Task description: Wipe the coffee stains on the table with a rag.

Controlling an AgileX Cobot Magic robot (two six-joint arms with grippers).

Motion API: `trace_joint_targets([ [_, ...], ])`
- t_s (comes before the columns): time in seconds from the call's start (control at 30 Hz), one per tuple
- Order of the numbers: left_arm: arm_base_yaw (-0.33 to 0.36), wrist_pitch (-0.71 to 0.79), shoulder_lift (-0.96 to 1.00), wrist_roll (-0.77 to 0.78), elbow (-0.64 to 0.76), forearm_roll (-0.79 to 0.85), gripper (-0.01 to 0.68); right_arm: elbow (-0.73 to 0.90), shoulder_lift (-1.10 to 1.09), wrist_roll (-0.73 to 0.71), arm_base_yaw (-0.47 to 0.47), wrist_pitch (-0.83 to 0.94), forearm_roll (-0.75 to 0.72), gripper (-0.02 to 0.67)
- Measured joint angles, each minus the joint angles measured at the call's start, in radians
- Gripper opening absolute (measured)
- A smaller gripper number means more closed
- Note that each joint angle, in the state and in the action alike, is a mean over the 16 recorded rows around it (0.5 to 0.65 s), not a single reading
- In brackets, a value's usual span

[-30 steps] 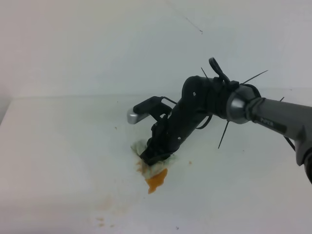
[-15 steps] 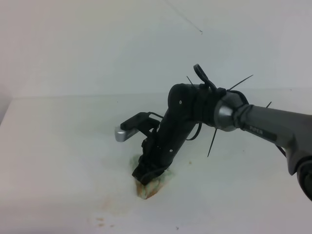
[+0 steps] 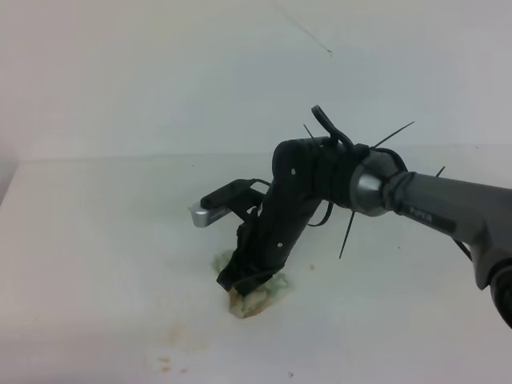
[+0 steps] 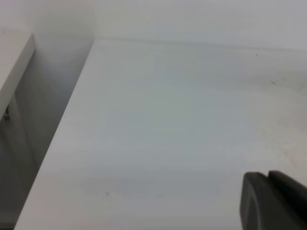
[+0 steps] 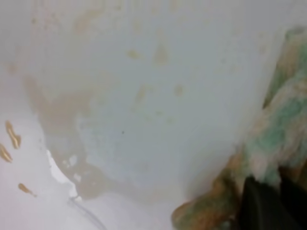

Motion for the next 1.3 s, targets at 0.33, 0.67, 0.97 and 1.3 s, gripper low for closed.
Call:
trace_joint_targets([
  [0.33, 0.0, 0.0, 0.0, 0.0, 0.0, 0.0, 0.001, 0.004, -0.082, -0.062, 0.018, -0.048, 0.094, 0.013],
  [0.67, 0.0, 0.0, 0.0, 0.0, 0.0, 0.0, 0.001, 0.004, -0.03, -0.027, 0.046, -0.039, 0.066, 0.012],
  [0.97, 0.0, 0.0, 0.0, 0.0, 0.0, 0.0, 0.001, 0.002, 0.021, 0.06, -0.029, -0.021, -0.082, 0.019],
  [1.3, 0.0, 0.0, 0.0, 0.0, 0.0, 0.0, 0.001, 0.003, -0.006, 0.004, -0.202, 0.024, -0.067, 0.02],
])
